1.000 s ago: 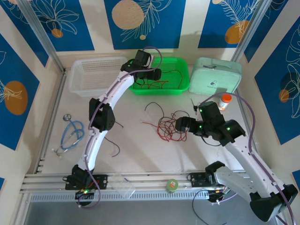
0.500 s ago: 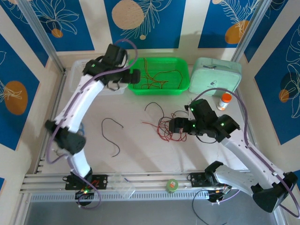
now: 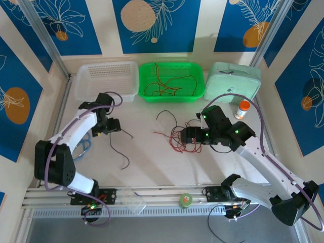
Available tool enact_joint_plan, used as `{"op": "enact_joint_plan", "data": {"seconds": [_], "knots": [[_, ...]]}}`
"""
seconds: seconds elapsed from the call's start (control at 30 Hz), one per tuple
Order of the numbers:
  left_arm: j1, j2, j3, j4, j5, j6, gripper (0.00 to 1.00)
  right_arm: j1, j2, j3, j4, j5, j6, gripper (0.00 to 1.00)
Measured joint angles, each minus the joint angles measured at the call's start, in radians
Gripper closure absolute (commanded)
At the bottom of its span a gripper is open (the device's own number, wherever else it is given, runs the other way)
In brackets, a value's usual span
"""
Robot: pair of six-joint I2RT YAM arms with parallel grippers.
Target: Untangle the cables
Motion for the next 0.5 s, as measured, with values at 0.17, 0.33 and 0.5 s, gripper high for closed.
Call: {"op": "enact_joint_plan", "data": {"seconds": [0.17, 0.33, 0.5], "knots": [[0.005, 0.092, -0.042, 0.099, -0.005, -0.027, 0.31, 0.000, -0.014, 0.000, 0.000, 0.000, 0.000, 0.03], [0.007, 0.156, -0.056, 0.179, -0.021, -0.053, 0.45, -0.002, -0.042, 0.000, -0.005, 0.002, 0.000, 0.03], [0.008, 0.189, -0.066, 0.237, -0.027, -0.071, 0.88, -0.016, -0.075, -0.001, -0.024, 0.016, 0.001, 0.03]]}}
